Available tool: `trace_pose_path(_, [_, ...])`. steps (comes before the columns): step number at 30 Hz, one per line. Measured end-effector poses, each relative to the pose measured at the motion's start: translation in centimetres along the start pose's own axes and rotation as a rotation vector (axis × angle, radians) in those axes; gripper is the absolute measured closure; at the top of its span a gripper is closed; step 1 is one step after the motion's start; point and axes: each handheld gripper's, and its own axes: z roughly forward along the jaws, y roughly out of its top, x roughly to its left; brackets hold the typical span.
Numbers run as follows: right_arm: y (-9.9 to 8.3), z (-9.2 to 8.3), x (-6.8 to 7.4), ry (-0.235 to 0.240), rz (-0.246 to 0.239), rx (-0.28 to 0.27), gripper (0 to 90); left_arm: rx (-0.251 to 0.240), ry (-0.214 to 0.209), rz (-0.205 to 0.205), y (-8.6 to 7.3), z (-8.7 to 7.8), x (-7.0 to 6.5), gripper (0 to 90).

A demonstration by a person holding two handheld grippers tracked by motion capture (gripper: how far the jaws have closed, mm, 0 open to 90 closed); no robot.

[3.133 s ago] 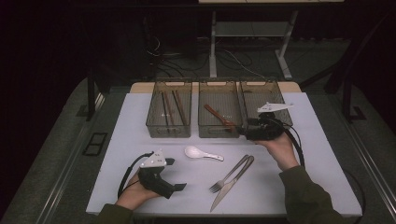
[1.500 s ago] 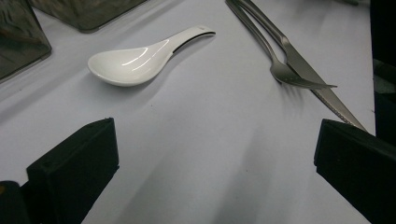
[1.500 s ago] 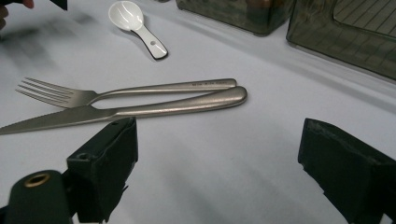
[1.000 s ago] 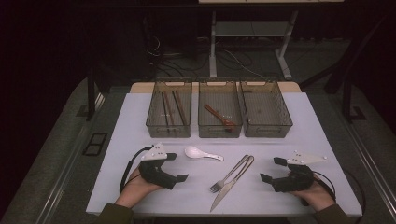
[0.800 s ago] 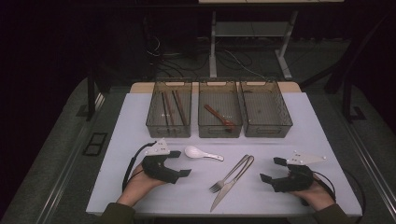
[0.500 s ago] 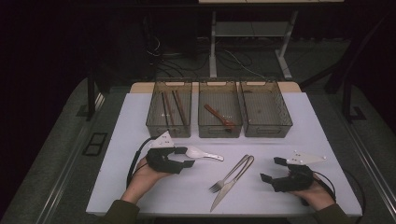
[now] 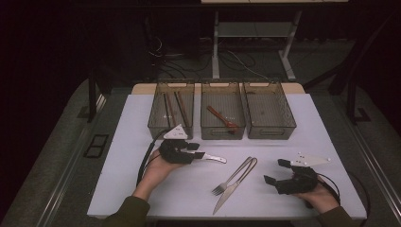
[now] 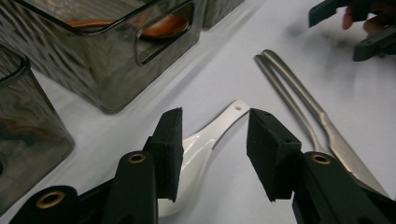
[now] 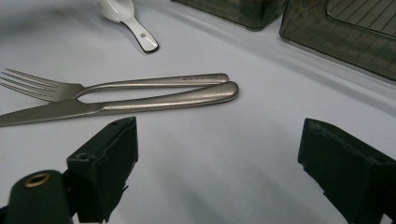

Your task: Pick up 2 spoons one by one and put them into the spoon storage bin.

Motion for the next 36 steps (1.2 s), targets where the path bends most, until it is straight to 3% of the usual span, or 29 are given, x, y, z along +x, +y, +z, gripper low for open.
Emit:
trace_pose_path(5, [0.0, 0.0, 0.0, 0.000, -0.002, 0.002, 12.3, 0.047, 0.041, 0.011, 0.2, 0.9, 0.6, 52.7])
trace_pose_path(10, [0.0, 0.1, 0.1, -0.001, -0.001, 0.006, 12.3, 0.053, 0.075, -0.015, 0.0, 1.1, 1.5, 51.2])
trace_pose_path(25, [0.0, 0.2, 0.1, -0.006, -0.011, 0.008, 12.3, 0.109, 0.085, -0.052, -1.1, 1.0, 2.8, 47.8])
trace_pose_path(36, [0.1, 0.1, 0.1, -0.014, -0.015, 0.007, 12.4, 0.162, 0.076, -0.036, -1.4, 1.5, 2.7, 46.4])
